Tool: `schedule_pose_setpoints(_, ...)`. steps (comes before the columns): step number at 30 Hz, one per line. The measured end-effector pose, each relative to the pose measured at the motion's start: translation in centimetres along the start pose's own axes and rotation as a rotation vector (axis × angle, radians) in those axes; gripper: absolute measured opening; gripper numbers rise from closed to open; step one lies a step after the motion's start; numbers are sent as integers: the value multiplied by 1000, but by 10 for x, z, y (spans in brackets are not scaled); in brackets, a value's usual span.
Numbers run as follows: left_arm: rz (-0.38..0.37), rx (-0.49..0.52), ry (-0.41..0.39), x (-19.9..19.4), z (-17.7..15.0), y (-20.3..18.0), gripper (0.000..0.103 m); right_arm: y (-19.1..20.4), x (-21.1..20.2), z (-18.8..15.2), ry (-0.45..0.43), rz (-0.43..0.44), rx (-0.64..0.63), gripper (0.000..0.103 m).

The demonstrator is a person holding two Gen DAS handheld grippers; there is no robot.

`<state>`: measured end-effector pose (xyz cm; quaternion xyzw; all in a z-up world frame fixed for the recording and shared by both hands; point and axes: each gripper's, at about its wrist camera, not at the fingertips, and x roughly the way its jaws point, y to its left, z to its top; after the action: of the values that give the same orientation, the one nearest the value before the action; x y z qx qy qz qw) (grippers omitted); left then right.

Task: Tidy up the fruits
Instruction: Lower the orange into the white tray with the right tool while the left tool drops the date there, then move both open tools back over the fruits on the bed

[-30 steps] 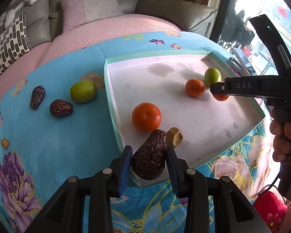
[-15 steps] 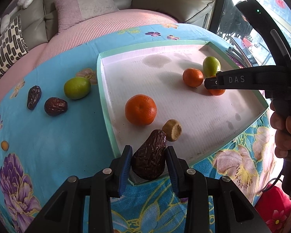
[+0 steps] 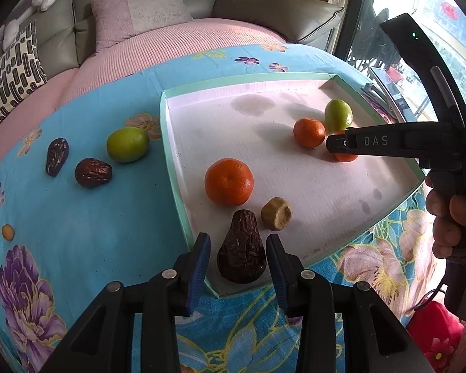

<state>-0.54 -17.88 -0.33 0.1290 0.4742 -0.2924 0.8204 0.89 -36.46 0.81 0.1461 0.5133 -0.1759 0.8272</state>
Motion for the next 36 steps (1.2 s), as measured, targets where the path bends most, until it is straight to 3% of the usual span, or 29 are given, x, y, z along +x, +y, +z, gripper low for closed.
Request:
schedule_pose_setpoints(12,1,-185,-117,-28,7,45,48,-6,-15,2,-57,-3,21,39)
schedule_pose_setpoints(22,48,-354,-97,-27,1,84,48,-2,-18,3,-77,-5,8,39)
schedule_pose_setpoints(23,61,-360,-92,-26,1,86,56,-2,-17,3,-77,-2,5,42)
schedule_pose_setpoints(24,78,-363,-89,-25,0,87,73,-2,-17,3,-79,0,3,53)
schedule_pose_setpoints(25,101,-369,-85,-24,-1,88,80,-2,-17,3,-81,2,0,63)
schedule_pose_setpoints(26,119,-374,-80,-23,-2,90,86,-1,-17,3,-85,3,-4,64)
schedule_pose_setpoints(28,135,-382,-73,-21,-3,94,87,0,-17,3,-89,10,-13,66)
schedule_pose_setpoints(32,180,-404,-46,-15,-8,101,102,4,-15,2,-85,13,-36,75)
schedule_pose_setpoints(35,196,-422,-41,-14,-11,106,103,8,-13,2,-84,18,-58,78)
schedule_pose_setpoints(36,199,-427,-37,-13,-12,108,103,9,-13,1,-85,16,-65,84)
